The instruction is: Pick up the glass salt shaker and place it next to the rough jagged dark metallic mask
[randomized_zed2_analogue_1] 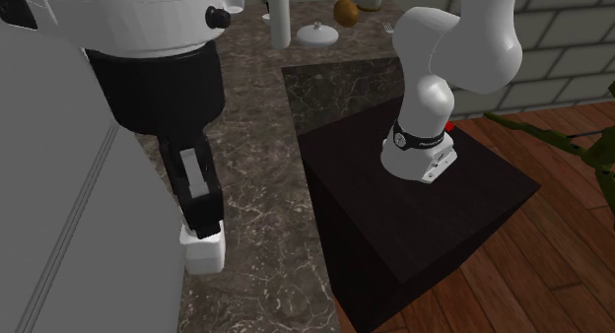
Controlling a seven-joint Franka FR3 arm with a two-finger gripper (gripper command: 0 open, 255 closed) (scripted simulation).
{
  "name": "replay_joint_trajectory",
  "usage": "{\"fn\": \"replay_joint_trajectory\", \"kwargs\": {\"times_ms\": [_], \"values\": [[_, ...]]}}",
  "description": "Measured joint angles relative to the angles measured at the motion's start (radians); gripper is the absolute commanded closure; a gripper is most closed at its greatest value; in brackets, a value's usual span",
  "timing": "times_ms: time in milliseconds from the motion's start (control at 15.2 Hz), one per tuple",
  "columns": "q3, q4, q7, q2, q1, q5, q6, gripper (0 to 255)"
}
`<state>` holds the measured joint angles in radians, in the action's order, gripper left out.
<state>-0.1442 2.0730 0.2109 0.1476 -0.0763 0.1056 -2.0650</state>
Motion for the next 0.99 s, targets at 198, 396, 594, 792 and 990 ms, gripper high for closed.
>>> {"fn": "replay_joint_trajectory", "kwargs": {"times_ms": [198,396,594,792,990], "values": [[0.002,-0.033,0.002,0.009,0.001,-0.001,0.042,255],[0.001,-0.073,0.007,0.008,0.001,-0.003,0.080,255],[0.003,-0.104,0.007,0.015,0.002,-0.003,0.119,255],[0.005,-0.149,0.010,0.013,0.003,-0.005,0.162,255],[0.020,-0.148,-0.015,0.030,0.013,-0.002,0.180,255]]}}
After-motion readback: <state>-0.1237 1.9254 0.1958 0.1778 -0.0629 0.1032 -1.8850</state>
